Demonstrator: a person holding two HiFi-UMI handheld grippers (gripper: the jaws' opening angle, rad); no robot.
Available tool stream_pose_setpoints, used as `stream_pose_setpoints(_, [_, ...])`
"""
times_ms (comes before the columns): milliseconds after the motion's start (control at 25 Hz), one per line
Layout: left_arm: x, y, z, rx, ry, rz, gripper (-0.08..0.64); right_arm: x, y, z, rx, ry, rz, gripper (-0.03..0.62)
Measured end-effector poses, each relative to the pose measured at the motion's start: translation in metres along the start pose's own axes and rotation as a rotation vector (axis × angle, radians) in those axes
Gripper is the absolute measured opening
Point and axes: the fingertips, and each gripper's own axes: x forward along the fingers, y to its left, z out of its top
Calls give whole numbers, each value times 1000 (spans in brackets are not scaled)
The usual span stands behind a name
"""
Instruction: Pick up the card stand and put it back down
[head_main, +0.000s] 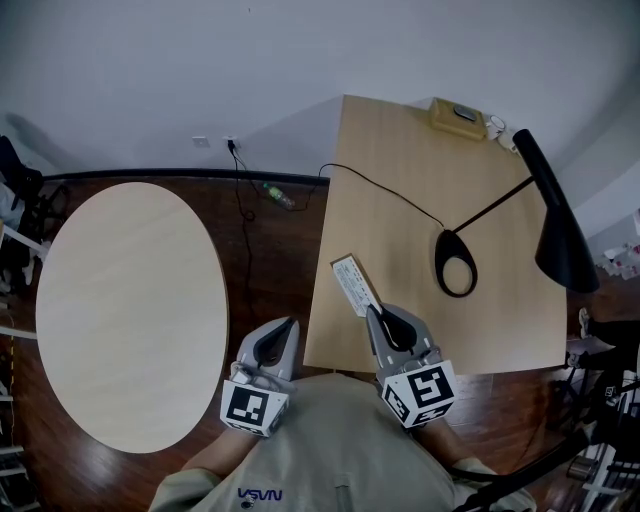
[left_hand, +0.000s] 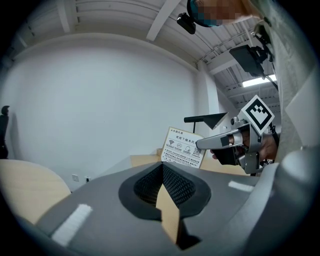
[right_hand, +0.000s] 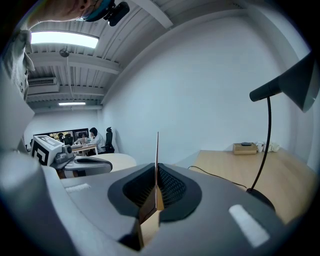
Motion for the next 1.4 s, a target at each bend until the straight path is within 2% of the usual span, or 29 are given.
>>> stream_pose_setpoints(120, [-4, 2, -1, -14, -9, -2, 3, 4, 2, 0, -6, -1, 8, 15])
stream_pose_setpoints(280, [-20, 19, -8, -35, -7, 62, 5, 24, 20, 6, -44, -6, 70, 15])
stream_pose_setpoints(560, [-77, 79, -17, -83, -10, 263, 3, 90, 97, 26, -167, -39, 281, 15])
stream_pose_setpoints(760, [-125, 123, -27, -112, -24, 371, 3, 143, 176, 22, -216, -44, 443, 15])
stream_pose_setpoints(960, [-173, 160, -38, -118, -37, 480, 3, 189, 259, -19, -248, 26, 611, 15])
stream_pose_setpoints(1160, [-224, 192, -45, -127, -8, 573, 3, 221, 338, -69, -279, 105, 745, 15])
stream_pose_setpoints(1280, [-240, 204, -49, -123, 1, 595, 3, 232, 370, -100, -287, 148, 800, 15])
stream_pose_setpoints(1400, [-247, 213, -55, -123, 6, 600, 3, 244, 383, -138, -297, 222, 811, 15])
